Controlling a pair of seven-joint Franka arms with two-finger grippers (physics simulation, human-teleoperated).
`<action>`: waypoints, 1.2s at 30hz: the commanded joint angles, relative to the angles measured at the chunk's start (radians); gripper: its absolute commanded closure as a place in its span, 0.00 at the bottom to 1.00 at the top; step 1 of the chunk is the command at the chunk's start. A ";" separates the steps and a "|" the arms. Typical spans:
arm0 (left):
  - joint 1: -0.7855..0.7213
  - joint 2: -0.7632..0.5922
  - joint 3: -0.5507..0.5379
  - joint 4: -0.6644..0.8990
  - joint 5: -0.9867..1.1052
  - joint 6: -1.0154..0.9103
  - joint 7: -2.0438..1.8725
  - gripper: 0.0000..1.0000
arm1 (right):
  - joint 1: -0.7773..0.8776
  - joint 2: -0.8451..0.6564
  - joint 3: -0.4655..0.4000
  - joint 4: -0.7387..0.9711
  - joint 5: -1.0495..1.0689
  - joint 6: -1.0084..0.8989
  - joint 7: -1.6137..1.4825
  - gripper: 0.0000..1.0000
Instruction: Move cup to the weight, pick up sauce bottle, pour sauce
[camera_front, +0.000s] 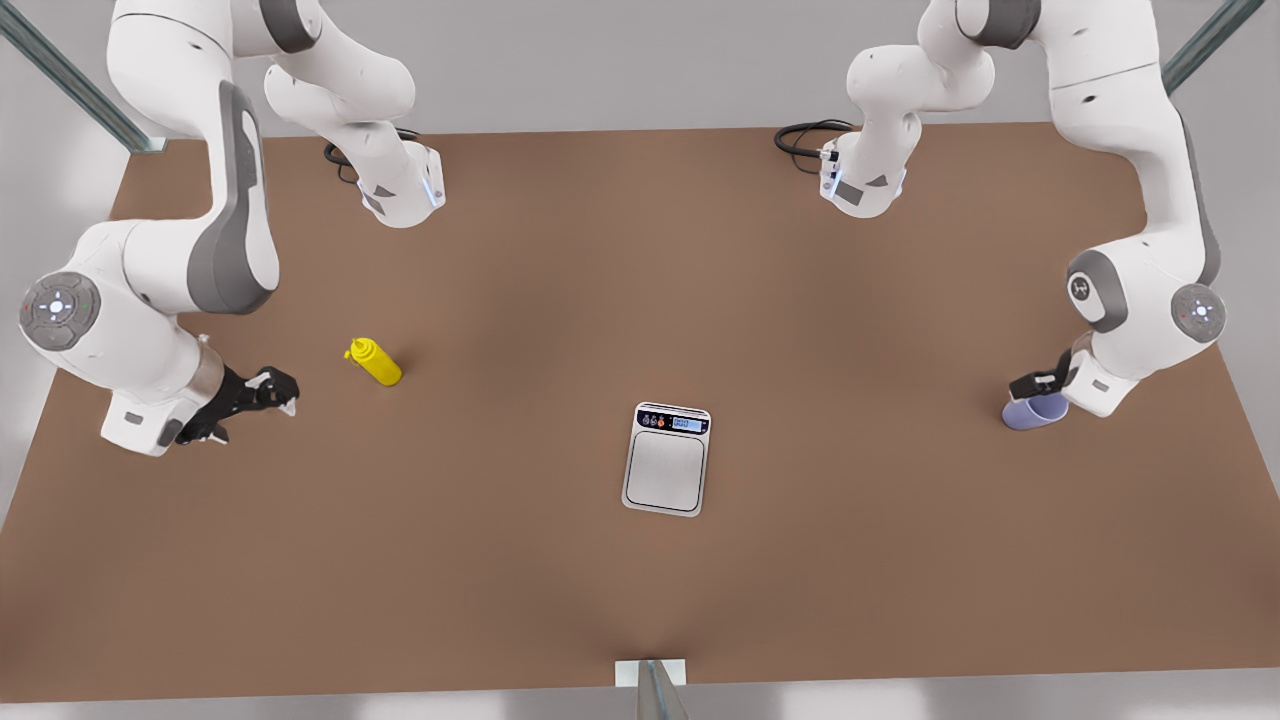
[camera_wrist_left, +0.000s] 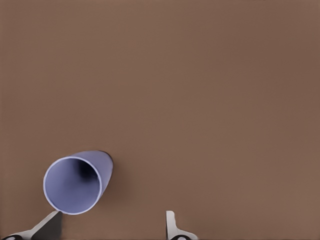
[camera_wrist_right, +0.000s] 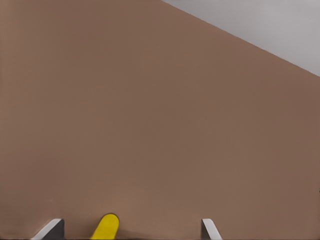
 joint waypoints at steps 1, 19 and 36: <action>-0.001 0.002 -0.001 0.000 0.000 0.006 0.000 0.00 | -0.007 -0.001 0.000 -0.013 0.009 0.012 -0.061 0.00; 0.005 0.149 0.034 -0.026 -0.012 0.163 0.012 0.07 | -0.484 0.083 -0.002 -0.566 0.712 0.050 -1.663 0.00; 0.005 0.218 0.034 -0.064 -0.012 0.236 0.020 0.54 | -0.477 0.226 0.008 -0.675 0.778 0.060 -1.911 0.00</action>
